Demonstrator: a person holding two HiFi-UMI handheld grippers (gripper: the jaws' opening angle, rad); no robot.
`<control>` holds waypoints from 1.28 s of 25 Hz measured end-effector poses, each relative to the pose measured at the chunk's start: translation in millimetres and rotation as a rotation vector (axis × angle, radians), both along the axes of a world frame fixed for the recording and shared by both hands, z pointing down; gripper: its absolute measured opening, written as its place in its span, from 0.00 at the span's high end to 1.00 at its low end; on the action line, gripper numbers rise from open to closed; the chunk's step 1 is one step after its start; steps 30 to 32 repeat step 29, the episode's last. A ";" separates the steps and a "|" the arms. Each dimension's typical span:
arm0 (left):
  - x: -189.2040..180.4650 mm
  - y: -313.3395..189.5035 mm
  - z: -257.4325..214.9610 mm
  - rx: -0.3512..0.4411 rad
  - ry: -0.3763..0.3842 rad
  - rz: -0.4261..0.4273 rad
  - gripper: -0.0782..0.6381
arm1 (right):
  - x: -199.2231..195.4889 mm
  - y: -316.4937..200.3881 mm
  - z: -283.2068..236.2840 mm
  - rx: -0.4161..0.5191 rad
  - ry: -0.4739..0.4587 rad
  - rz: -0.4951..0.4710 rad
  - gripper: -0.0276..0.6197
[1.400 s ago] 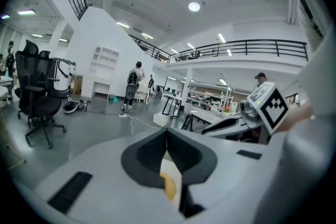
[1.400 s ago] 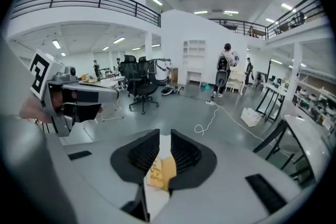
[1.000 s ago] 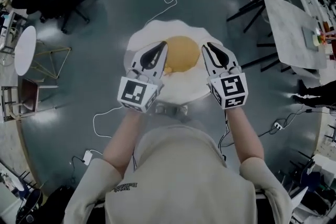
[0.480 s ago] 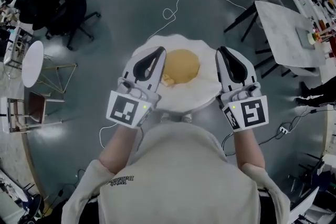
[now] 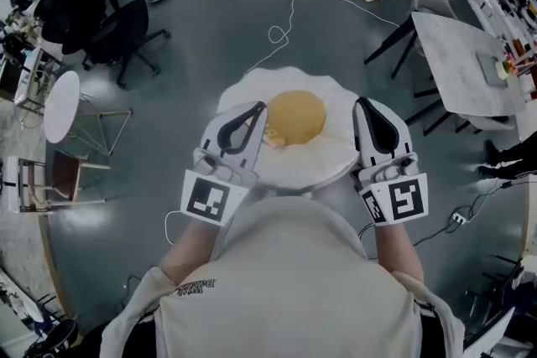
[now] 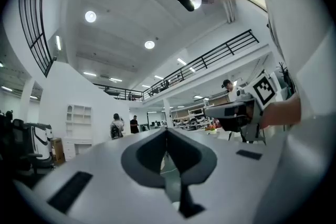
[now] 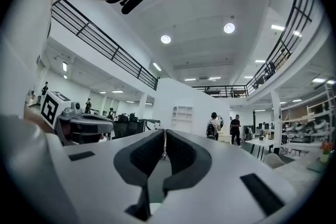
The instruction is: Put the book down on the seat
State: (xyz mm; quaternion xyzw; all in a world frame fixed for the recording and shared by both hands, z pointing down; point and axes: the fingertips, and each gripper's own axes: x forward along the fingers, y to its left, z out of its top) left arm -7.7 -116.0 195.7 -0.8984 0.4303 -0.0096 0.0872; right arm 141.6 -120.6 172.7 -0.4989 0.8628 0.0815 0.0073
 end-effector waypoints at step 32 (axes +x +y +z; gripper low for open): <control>-8.4 -12.6 24.9 -0.065 0.017 0.009 0.88 | -23.8 -1.1 8.6 0.023 0.014 -0.042 0.94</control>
